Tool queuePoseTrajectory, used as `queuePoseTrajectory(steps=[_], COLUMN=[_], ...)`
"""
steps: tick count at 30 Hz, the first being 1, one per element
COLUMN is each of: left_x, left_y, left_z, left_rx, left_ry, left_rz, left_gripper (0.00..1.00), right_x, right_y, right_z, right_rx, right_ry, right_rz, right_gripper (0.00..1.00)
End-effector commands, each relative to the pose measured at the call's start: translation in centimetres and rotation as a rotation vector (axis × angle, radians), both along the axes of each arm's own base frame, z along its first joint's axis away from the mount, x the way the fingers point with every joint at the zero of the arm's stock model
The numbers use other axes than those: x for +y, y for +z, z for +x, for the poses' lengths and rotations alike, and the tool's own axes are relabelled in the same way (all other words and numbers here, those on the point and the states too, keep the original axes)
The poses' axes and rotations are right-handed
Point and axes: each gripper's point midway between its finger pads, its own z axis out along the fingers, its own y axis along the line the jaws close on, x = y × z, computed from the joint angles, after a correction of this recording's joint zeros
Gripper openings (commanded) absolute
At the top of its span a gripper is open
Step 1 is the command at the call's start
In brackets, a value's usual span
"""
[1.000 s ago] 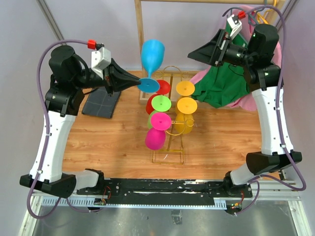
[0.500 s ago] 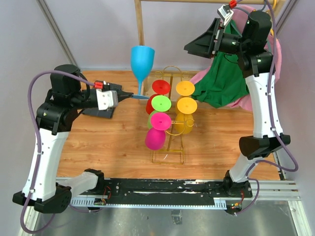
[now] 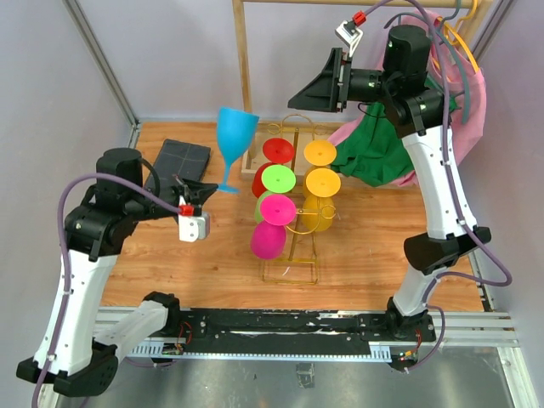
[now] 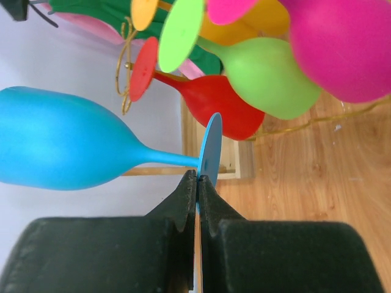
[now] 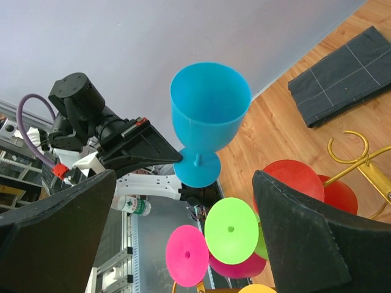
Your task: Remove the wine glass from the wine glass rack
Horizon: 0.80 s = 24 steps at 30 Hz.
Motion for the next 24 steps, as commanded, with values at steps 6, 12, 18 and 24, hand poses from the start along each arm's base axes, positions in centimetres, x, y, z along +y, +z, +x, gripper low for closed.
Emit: queuePoseTrajectory(steps=[6,12,18,24], left_x=[1.4,1.7,2.1,2.0], left_y=[-3.6,-4.4,-5.6,-6.3], left_z=[-2.3,-2.6,-2.6,-2.5], left_rx=[-0.16,-0.176,-0.2,-0.215], left_ry=[-0.061,-0.07,-0.079,-0.1], left_rz=[0.15,0.183,0.231,0.258], left_gripper=[0.0,0.0,0.0,0.0], right_x=[2.9,5.1,6.6,7.5], right_y=[-2.2,-3.5,-4.5,-5.6], right_z=[-2.3,-3.8,-4.6,-5.4], right_rx=[-0.042,-0.057,-0.07,-0.082], right_ry=[0.069,0.123,0.151,0.17], right_rz=[-0.088,-0.136,-0.17,-0.207], right_gripper=[0.95,0.93,0.92,0.92])
